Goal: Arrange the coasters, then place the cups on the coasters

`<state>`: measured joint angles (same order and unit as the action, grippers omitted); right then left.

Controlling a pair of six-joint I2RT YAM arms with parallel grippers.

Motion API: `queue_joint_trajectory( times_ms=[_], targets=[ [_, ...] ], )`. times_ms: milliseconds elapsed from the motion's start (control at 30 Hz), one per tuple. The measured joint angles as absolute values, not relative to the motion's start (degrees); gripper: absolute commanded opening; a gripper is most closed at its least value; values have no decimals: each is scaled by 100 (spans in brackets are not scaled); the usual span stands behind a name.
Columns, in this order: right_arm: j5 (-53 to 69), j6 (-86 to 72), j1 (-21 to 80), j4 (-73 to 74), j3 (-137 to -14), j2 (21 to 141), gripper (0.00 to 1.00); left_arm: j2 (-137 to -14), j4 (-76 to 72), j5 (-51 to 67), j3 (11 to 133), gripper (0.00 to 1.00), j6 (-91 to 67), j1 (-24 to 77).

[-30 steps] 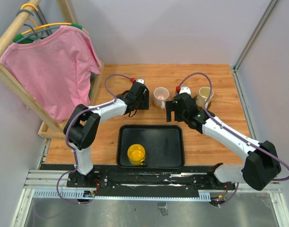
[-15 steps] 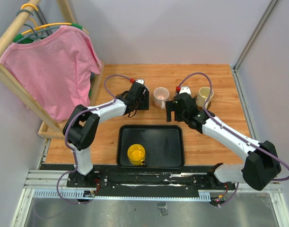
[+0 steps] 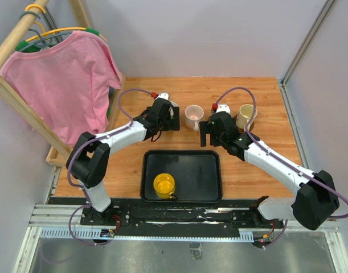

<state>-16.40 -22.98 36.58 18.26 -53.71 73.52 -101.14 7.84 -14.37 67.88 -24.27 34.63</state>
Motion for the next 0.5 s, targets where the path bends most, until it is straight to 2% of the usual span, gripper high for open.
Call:
queue_joint_trajectory(
  times_ms=[267, 500],
  targets=[
    [-1640, -2259, 3658, 1831, -5371, 7258, 98, -8993, 808, -1472, 6208, 100, -2425, 3463],
    [-1518, -2178, 3658, 1831, -5371, 7190, 98, -7236, 1219, -1212, 5011, 100, -2438, 3531]
  ],
)
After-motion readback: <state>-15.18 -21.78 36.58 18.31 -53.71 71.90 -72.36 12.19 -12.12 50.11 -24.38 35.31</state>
